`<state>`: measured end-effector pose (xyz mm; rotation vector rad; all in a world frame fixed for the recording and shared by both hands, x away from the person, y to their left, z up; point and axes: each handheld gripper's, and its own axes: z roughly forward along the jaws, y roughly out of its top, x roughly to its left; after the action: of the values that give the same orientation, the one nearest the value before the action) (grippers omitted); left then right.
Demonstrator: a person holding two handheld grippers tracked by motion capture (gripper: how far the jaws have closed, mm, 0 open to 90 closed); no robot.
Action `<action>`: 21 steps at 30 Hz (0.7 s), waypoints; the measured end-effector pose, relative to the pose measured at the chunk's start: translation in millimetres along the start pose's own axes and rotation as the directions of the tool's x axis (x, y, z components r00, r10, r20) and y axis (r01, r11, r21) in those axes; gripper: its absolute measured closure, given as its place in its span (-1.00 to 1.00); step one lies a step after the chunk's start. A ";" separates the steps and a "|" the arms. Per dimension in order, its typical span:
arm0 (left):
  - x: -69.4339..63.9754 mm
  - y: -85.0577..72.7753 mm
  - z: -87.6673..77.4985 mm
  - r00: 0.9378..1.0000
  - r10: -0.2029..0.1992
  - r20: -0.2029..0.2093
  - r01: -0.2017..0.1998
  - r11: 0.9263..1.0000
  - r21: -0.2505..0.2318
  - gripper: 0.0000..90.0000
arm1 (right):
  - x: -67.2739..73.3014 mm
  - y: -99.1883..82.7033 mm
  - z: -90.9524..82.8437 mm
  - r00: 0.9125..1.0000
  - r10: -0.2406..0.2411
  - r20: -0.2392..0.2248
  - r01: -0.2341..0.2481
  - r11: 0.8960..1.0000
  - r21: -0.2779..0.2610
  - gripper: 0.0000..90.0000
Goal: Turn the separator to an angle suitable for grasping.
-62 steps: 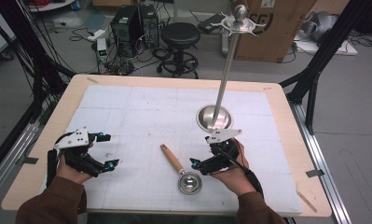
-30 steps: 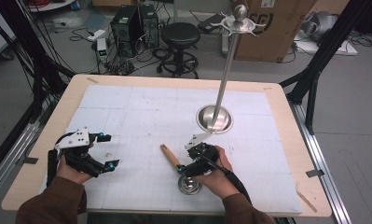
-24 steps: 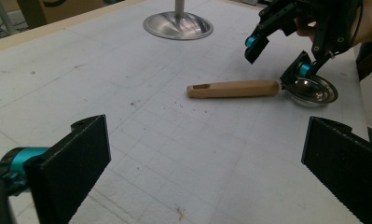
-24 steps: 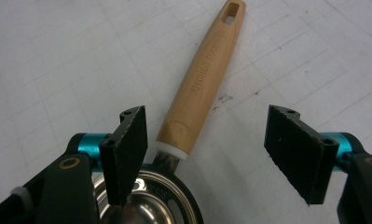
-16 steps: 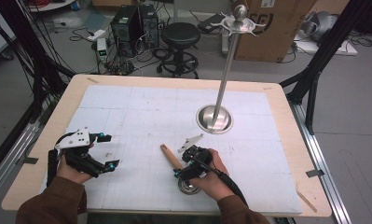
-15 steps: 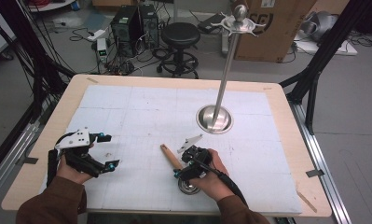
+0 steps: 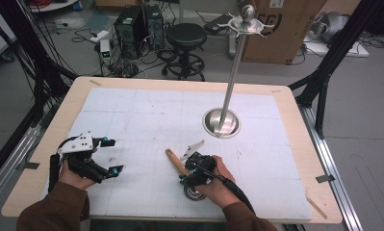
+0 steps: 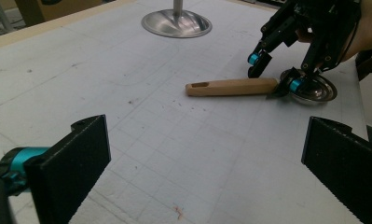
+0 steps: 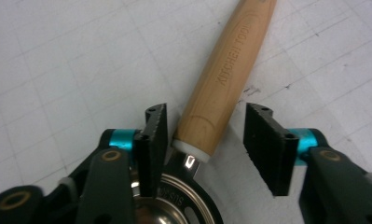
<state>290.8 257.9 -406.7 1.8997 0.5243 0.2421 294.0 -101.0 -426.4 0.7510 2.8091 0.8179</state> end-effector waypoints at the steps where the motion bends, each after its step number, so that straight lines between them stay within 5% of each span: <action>1: -0.2 0.0 0.3 1.000 -0.001 0.000 0.001 1.000 -0.001 -0.96 | 0.0 0.1 0.2 1.000 -0.009 0.002 0.009 1.000 0.005 0.19; 21: -0.6 -0.4 1.6 1.000 -0.003 0.007 0.003 1.000 0.006 -0.96 | -0.1 3.1 0.0 0.999 -0.022 -0.024 0.023 0.999 0.032 0.28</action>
<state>290.8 256.4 -407.6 1.9045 0.5241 0.2321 295.4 -98.8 -424.8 0.7174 2.8525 0.7847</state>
